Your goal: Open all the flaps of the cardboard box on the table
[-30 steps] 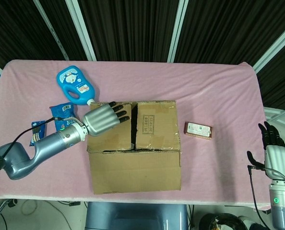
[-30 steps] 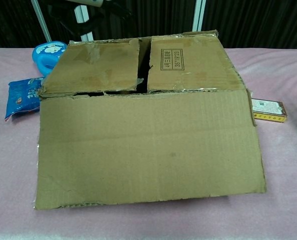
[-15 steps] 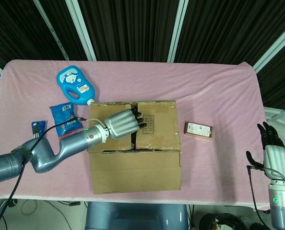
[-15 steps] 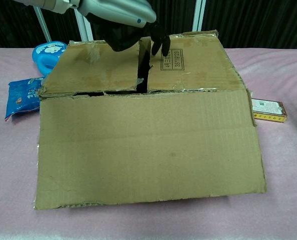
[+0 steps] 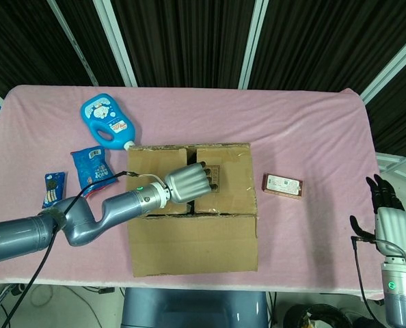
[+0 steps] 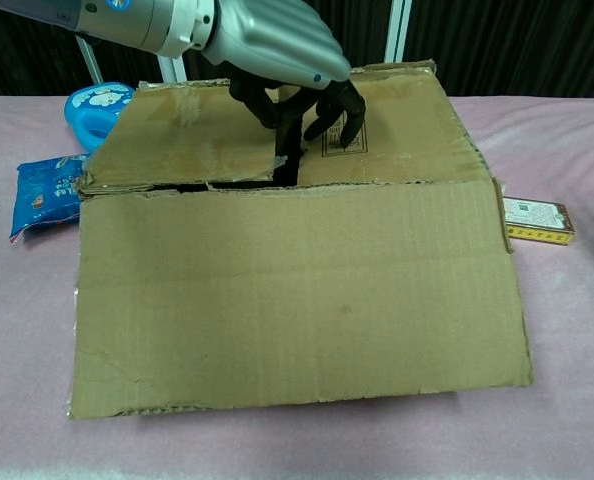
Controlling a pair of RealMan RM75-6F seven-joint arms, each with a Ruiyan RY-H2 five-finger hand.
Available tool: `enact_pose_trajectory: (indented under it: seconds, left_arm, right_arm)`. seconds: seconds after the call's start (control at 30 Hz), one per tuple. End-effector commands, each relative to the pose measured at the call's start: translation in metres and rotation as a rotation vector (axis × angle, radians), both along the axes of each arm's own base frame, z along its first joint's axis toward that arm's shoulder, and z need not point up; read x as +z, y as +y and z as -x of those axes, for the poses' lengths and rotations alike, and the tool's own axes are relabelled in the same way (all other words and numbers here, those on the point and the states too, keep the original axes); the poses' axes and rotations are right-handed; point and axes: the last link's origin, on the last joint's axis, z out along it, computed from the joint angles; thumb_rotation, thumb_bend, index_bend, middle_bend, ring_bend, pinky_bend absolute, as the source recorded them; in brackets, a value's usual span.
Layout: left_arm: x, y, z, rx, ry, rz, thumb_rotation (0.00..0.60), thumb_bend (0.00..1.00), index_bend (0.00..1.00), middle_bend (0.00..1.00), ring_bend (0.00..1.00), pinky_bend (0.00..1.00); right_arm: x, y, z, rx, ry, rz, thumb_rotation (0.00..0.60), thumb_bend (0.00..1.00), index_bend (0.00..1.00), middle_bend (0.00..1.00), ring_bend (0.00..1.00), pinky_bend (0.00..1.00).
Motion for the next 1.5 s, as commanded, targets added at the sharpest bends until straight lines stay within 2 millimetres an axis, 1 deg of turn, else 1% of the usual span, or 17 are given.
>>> enact_pose_trajectory:
  seconds: [0.03,0.2,0.37,0.53,0.77,0.87,1.1,1.33,1.5]
  left_arm:
    - [-0.003,0.002,0.001,0.000,0.012,-0.004,0.600,1.00,0.34,0.49,0.33,0.36]
    - [-0.004,0.002,0.003,0.005,0.027,-0.009,0.600,1.00,0.38,0.54,0.37,0.39]
    - [-0.002,0.002,0.006,0.014,0.039,-0.013,0.600,1.00,0.42,0.60,0.41,0.42]
    - [0.001,0.002,0.007,0.018,0.039,-0.022,0.600,1.00,0.47,0.67,0.48,0.47]
    - [0.012,0.001,0.003,0.010,0.029,-0.039,0.600,1.00,0.48,0.69,0.49,0.48]
    - [0.021,0.001,0.000,0.005,0.016,-0.054,0.600,1.00,0.48,0.69,0.49,0.48]
    - [0.050,0.000,-0.007,0.000,-0.025,-0.095,0.600,1.00,0.48,0.69,0.49,0.48]
    - [0.081,-0.008,-0.003,-0.007,-0.031,-0.130,0.600,1.00,0.48,0.69,0.49,0.48]
    - [0.105,-0.016,0.003,-0.004,-0.043,-0.155,0.600,1.00,0.48,0.69,0.49,0.48]
  right_arm:
    - [0.000,0.000,0.000,0.002,0.001,0.000,0.600,0.39,0.00,0.00,0.00,0.23]
    - [0.000,0.000,0.000,0.000,0.002,0.000,0.600,0.40,0.00,0.00,0.00,0.23]
    - [-0.001,0.000,0.000,-0.004,-0.008,-0.006,0.600,0.44,0.00,0.00,0.00,0.23]
    - [0.000,0.000,0.000,-0.004,-0.009,-0.005,0.600,0.45,0.00,0.00,0.00,0.23]
    - [0.000,0.000,0.000,-0.005,-0.016,-0.001,0.600,0.46,0.00,0.00,0.00,0.23]
    - [0.000,0.000,0.000,-0.007,-0.023,-0.001,0.600,0.47,0.00,0.00,0.00,0.23]
    - [-0.001,0.000,0.000,-0.012,-0.032,0.000,0.600,0.47,0.00,0.00,0.00,0.23]
    - [-0.002,0.001,-0.002,-0.012,-0.040,-0.003,0.600,0.47,0.00,0.00,0.00,0.23]
    - [-0.005,0.002,-0.004,-0.007,-0.043,-0.014,0.600,0.47,0.00,0.00,0.00,0.23]
